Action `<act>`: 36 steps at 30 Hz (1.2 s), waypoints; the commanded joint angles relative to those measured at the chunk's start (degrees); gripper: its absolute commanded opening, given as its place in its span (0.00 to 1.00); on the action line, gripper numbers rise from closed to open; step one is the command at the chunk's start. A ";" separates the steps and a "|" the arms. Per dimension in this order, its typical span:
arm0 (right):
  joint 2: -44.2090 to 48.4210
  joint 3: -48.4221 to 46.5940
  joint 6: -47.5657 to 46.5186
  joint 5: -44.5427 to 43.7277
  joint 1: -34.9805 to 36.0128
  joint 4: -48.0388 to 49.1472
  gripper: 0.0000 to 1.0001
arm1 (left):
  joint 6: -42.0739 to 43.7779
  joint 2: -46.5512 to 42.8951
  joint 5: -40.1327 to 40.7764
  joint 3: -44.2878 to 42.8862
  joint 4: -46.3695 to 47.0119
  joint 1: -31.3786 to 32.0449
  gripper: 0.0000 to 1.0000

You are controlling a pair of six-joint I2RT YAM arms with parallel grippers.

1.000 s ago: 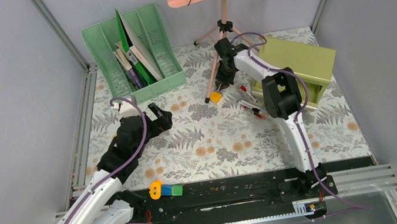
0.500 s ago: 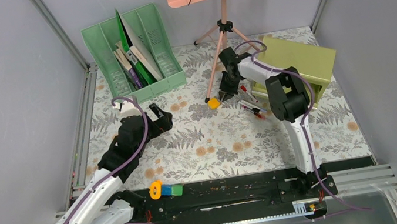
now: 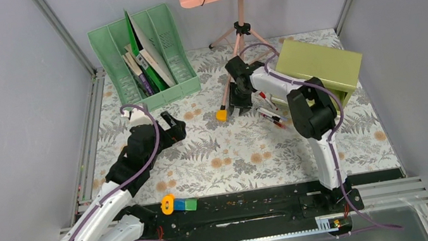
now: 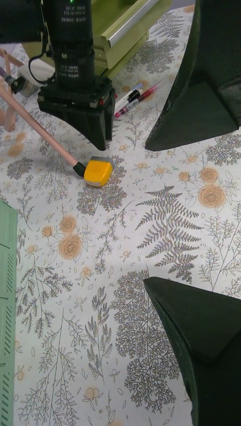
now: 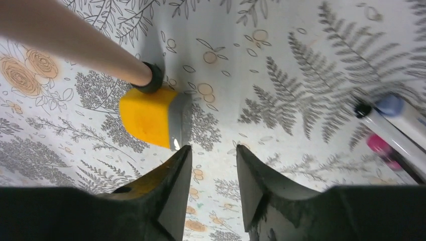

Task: Organize the desk
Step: Pick up the stationery from the center of the board.

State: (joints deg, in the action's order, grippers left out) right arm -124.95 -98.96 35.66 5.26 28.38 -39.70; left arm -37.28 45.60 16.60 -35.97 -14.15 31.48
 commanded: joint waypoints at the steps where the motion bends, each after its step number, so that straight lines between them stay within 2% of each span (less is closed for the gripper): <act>1: 6.57 1.37 -3.10 -5.61 0.63 -1.71 0.51 | 0.32 0.16 1.32 -0.84 1.89 -0.28 0.99; 7: 4.49 -3.41 -3.97 -6.83 2.53 -4.55 0.79 | 0.43 0.45 1.26 -0.98 1.89 -0.30 0.99; 13: 2.29 -6.58 -2.86 -9.70 5.28 -5.94 0.94 | 0.71 0.19 1.98 -0.82 1.75 -0.36 0.99; 17: 0.62 -8.00 -1.62 -12.55 6.59 -5.65 0.94 | 0.71 0.36 1.86 -0.77 1.94 -0.29 0.99; 27: -5.87 -13.67 1.39 -18.05 9.49 -7.51 0.87 | 0.98 0.45 2.49 -0.76 1.65 -0.29 0.99; 36: -10.47 -18.30 2.53 -19.15 10.44 -8.86 0.80 | 1.19 0.36 2.93 -0.81 1.25 -0.33 0.99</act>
State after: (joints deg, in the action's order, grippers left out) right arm -134.06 -114.08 36.82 -11.44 38.26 -47.22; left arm -37.26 45.98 17.45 -35.97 -14.15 31.48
